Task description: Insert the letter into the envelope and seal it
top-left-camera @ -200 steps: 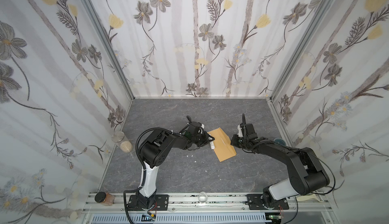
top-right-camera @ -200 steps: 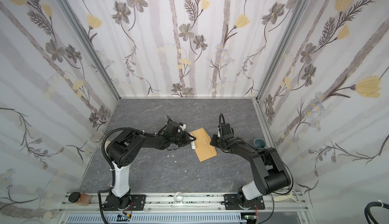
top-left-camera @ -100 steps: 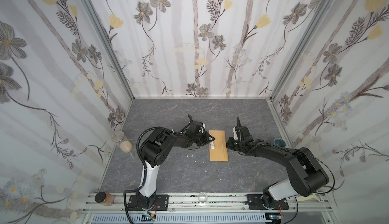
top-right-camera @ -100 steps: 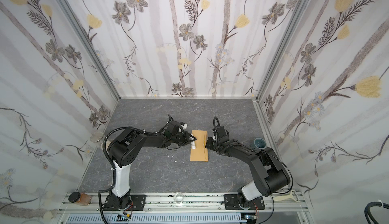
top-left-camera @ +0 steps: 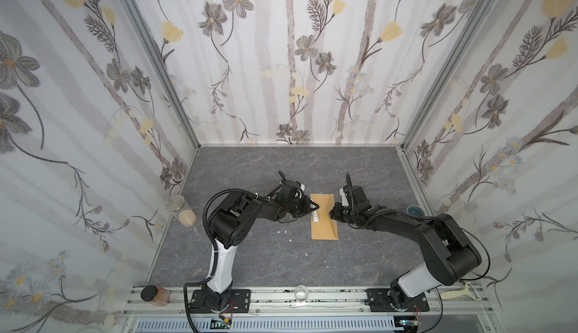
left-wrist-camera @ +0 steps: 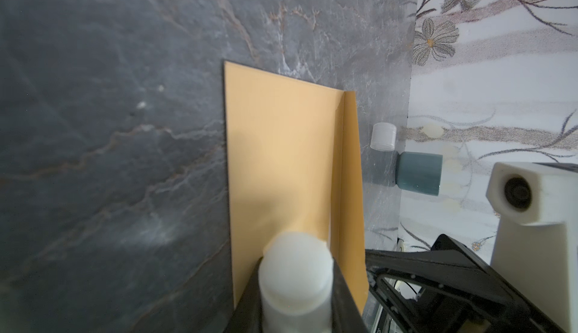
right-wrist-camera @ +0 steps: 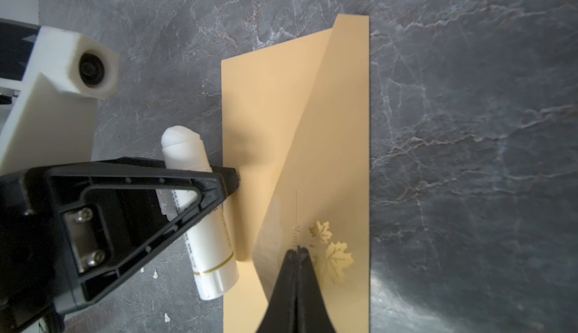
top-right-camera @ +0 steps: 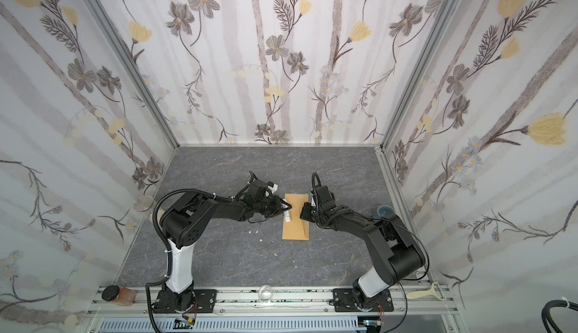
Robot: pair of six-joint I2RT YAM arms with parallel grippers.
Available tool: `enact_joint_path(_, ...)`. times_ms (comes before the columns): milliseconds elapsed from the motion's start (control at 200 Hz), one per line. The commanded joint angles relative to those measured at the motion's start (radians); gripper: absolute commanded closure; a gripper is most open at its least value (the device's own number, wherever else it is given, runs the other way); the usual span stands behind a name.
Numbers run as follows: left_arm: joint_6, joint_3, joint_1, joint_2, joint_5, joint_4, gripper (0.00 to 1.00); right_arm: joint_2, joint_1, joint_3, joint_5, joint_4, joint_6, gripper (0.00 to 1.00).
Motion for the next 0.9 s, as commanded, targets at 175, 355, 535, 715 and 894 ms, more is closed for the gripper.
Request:
enact_joint_path(175, -0.002, -0.005, 0.000, 0.012, -0.027, -0.078, 1.00, 0.072, 0.020, 0.020, -0.026, 0.062, 0.027, 1.00)
enact_joint_path(355, -0.002, -0.008, 0.000, 0.016, -0.025, -0.078, 1.00, 0.120, 0.031, 0.030, -0.018, 0.059, 0.036, 1.00)
enact_joint_path(535, -0.003, -0.011, 0.000, 0.022, -0.023, -0.077, 1.00, 0.166, 0.046, 0.034, -0.023, 0.068, 0.047, 1.00)
enact_joint_path(715, -0.004, -0.016, 0.000, 0.019, -0.026, -0.077, 1.00, 0.126, 0.046, 0.062, -0.010, 0.042, 0.040, 1.00)
enact_joint_path(894, -0.004, -0.022, 0.001, 0.014, -0.029, -0.077, 1.00, 0.057, 0.046, 0.051, 0.011, -0.004, 0.030, 1.00)
